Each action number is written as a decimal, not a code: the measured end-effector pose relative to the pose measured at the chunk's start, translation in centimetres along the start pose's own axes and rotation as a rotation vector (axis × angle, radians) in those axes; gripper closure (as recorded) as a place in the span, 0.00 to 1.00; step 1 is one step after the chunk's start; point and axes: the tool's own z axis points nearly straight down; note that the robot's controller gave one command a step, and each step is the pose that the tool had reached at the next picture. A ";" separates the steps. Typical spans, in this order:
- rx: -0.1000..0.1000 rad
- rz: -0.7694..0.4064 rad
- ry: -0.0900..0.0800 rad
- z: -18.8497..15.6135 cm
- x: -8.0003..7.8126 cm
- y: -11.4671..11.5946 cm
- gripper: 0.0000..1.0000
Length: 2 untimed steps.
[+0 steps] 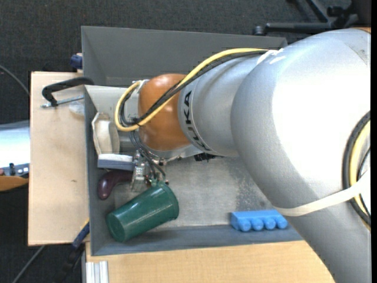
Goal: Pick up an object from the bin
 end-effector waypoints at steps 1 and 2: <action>0.002 -0.004 0.005 -0.5 0.1 0.0 1.00; 0.001 -0.134 0.000 -3.1 -0.7 0.5 1.00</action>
Offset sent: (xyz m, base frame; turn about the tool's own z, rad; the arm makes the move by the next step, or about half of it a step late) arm 0.0126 0.0064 -0.0009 -0.2386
